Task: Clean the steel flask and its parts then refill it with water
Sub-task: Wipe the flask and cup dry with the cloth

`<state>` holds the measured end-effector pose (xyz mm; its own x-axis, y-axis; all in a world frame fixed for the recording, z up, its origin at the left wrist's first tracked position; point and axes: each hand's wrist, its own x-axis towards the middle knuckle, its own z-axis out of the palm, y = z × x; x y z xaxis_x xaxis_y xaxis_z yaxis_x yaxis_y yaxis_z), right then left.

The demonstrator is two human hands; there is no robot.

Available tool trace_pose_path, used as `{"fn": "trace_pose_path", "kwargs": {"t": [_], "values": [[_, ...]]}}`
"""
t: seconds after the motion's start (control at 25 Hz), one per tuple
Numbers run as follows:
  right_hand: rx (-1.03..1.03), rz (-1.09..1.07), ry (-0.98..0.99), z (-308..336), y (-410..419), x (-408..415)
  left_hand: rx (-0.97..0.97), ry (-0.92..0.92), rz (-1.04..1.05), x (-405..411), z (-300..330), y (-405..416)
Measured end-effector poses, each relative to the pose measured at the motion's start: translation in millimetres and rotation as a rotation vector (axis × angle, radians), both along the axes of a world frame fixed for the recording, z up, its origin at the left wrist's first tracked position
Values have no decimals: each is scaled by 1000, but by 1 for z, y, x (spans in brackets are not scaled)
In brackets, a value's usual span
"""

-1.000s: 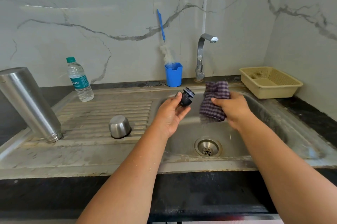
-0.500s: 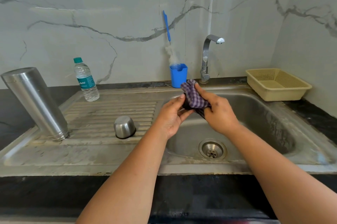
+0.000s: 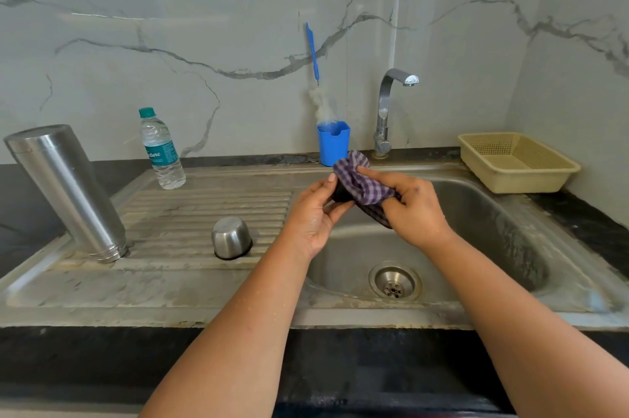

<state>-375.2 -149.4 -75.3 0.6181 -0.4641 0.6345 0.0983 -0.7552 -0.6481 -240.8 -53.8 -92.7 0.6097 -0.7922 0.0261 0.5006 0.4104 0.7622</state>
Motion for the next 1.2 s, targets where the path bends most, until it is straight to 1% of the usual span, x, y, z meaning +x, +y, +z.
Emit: {"fn": "trace_pose_path", "kwargs": {"t": [0.08,0.12,0.16,0.24,0.28,0.36,0.44,0.48,0.52,0.56,0.64,0.72,0.76,0.84,0.96,1.0,1.04,1.12,1.16,1.2], "values": [[57,-62,133,-1,-5,1,35,-34,-11,-1,-1,0],[129,-75,208,-4,-8,3,92,-105,13,-3,-1,-1],[307,-79,238,-6,-10,3,187,-225,70,-4,-2,-1],[775,-104,136,0,-12,-1,408,-515,225,-7,-4,-2],[928,-145,65,4,-14,-6,474,-614,269,-7,-6,-3],[1052,-208,-56,8,-24,-11,508,-736,271,-8,-11,-3],[1014,-214,-145,7,-27,-10,532,-854,271,-9,-15,-5],[918,-218,-152,3,-25,-9,552,-898,278,-10,-16,-5],[748,-228,-125,-3,-22,-7,565,-925,295,-10,-16,-6],[518,-211,-82,-8,-18,-6,568,-945,319,-10,-16,-6],[94,-58,36,-14,-9,-3,563,-991,376,-8,-17,-7],[-188,66,132,-20,-8,5,564,-1039,432,-3,-16,-5],[-261,83,144,-20,-9,8,570,-1036,466,0,-15,-4],[-287,60,126,-17,-10,10,571,-1053,495,4,-15,-3],[-157,-27,159,-9,-10,9,558,-1193,429,-6,-12,-4],[-128,-24,188,-8,-10,9,566,-1199,424,-6,-13,-5],[-111,-6,202,-7,-8,8,565,-1185,433,-5,-14,-5],[-122,21,165,-8,-4,5,548,-1117,483,1,-15,-2],[-92,8,136,-7,-3,3,523,-1097,498,3,-15,0],[-18,-27,123,-5,-4,2,488,-1081,484,3,-14,0]]}}
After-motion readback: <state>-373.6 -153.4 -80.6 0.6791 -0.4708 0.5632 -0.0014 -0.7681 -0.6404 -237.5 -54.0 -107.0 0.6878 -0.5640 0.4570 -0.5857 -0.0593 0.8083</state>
